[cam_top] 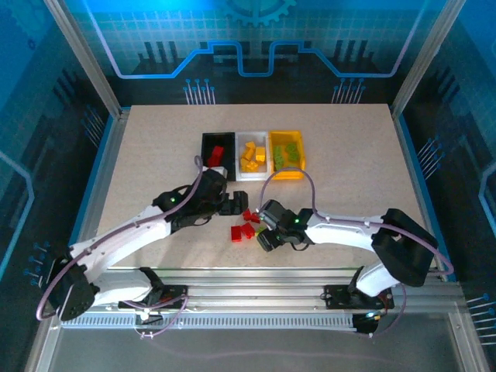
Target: Sort the legos into containers by color
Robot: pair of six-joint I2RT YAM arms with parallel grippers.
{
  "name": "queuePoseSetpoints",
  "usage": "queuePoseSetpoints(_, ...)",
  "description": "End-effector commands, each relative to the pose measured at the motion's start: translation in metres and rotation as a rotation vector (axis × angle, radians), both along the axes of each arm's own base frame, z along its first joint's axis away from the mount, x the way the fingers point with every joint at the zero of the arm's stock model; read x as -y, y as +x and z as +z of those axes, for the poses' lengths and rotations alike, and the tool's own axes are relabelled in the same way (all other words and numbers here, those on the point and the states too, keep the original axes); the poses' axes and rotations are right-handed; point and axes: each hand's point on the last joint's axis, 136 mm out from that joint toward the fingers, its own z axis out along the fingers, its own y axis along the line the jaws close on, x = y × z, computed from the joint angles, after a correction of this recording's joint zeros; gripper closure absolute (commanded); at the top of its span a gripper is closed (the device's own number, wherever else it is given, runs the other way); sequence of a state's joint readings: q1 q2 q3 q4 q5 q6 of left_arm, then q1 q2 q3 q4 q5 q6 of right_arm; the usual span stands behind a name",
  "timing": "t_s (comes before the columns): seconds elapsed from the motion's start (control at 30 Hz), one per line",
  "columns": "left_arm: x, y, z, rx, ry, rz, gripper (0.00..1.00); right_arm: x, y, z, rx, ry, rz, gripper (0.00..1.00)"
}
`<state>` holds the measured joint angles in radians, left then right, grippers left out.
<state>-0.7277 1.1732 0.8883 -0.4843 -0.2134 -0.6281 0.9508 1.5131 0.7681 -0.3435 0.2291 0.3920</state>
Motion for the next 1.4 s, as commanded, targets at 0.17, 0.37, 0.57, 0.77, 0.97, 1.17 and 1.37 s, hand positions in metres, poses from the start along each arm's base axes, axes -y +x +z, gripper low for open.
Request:
queuePoseSetpoints(0.17, -0.03, -0.018, -0.011, -0.023, 0.03, 0.071, 0.01, -0.009, -0.001, -0.006, -0.01, -0.024, -0.005, 0.51)
queuePoseSetpoints(0.37, -0.036, -0.021, -0.009, -0.02, 0.041, 0.079, 0.01, -0.005, 0.0, 0.0, 0.009, -0.007, -0.032, 0.63)
queuePoseSetpoints(0.57, -0.038, -0.023, -0.005, -0.009, 0.022, 0.084, 0.01, 0.011, 0.014, 0.04, 0.103, 0.042, -0.097, 0.66)
queuePoseSetpoints(0.77, -0.04, -0.025, -0.009, -0.011, 0.021, 0.087, 0.01, 0.036, 0.067, 0.106, 0.216, 0.18, -0.243, 0.65)
queuePoseSetpoints(0.97, -0.039, -0.027, -0.019, -0.039, 0.017, 0.091, 0.01, 0.049, 0.152, 0.154, 0.288, 0.281, -0.387, 0.64)
queuePoseSetpoints(1.17, -0.04, -0.034, -0.03, -0.081, 0.016, 0.095, 0.01, 0.059, 0.225, 0.139, 0.263, 0.219, -0.495, 0.63)
queuePoseSetpoints(1.37, -0.038, -0.04, -0.04, -0.116, 0.005, 0.087, 0.01, 0.067, 0.26, 0.105, 0.191, 0.174, -0.57, 0.58)
